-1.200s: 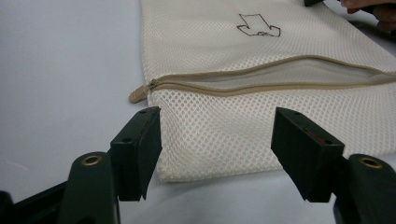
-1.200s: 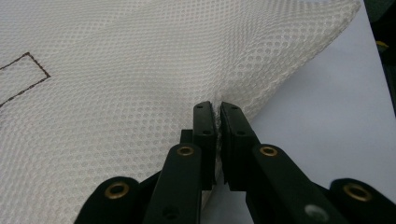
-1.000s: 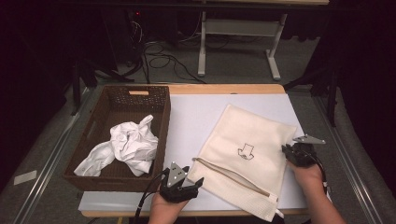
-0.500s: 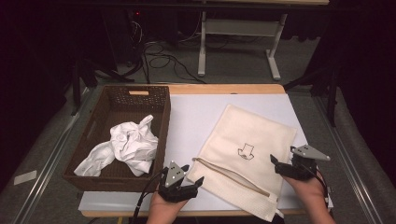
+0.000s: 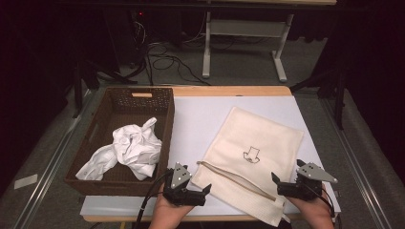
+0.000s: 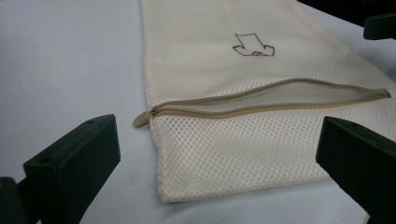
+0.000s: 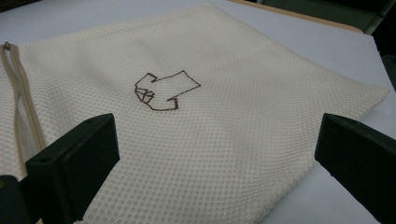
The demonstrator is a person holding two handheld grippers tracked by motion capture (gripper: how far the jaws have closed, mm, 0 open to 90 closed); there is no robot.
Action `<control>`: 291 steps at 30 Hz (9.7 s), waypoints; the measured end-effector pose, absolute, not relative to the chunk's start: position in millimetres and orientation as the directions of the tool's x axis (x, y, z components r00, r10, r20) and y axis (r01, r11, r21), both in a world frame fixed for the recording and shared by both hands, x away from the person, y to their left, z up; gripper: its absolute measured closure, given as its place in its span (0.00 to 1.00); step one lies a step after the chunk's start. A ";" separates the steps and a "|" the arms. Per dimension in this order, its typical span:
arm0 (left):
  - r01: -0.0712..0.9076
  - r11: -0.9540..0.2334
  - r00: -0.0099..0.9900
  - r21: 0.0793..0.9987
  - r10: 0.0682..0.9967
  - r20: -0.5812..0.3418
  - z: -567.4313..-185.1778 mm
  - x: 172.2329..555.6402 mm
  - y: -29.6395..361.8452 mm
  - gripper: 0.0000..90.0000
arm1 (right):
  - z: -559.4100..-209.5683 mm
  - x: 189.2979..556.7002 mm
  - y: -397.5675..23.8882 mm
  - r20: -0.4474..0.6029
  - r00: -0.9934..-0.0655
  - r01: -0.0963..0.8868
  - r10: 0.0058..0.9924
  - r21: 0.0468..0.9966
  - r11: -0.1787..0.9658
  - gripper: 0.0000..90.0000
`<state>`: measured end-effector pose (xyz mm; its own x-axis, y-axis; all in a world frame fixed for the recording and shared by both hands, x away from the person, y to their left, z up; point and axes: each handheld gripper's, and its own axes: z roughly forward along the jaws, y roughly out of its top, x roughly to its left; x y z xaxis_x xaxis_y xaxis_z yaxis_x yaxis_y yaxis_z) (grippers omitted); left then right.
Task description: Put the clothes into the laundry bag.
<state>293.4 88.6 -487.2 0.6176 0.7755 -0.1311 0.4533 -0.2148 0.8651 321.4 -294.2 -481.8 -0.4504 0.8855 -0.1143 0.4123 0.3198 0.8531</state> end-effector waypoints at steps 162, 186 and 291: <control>0.891 -0.205 0.252 0.406 0.965 -0.067 -452.3 425.8 268.4 0.85 | -493.6 328.7 -306.7 -0.027 -0.498 0.451 0.867 0.846 0.285 0.03; 0.527 -0.183 0.294 0.830 0.955 0.023 -425.4 372.9 261.3 0.85 | -493.9 327.0 -306.8 -0.038 -0.499 0.440 0.866 0.849 0.291 0.04; -0.178 -0.066 0.411 0.982 0.902 0.135 -314.1 310.3 156.5 0.84 | -490.6 323.2 -302.7 -0.052 -0.509 0.395 0.859 0.873 0.287 0.04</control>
